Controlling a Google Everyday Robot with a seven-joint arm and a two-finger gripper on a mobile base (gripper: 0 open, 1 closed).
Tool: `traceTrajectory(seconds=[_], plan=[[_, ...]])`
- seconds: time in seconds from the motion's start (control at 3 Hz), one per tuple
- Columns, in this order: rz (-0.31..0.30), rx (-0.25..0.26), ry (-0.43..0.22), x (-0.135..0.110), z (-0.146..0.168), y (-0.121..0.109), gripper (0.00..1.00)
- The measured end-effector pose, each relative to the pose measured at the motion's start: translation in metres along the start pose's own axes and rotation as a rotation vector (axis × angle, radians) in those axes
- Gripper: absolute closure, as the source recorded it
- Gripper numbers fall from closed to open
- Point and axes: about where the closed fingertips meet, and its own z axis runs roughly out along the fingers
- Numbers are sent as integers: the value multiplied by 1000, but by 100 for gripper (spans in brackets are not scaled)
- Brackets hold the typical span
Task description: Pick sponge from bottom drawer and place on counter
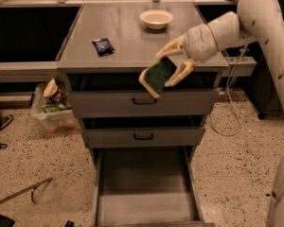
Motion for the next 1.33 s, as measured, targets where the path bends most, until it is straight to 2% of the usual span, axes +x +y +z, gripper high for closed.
traceTrajectory(seconds=[0.33,0.67,1.0,1.33], plan=[[-52,64,48,-6,-12,-53,100],[-82,182,75,3,-11,-108,100],[-74,351,103,19,-16,-156,100],[-74,348,102,19,-15,-155,100]])
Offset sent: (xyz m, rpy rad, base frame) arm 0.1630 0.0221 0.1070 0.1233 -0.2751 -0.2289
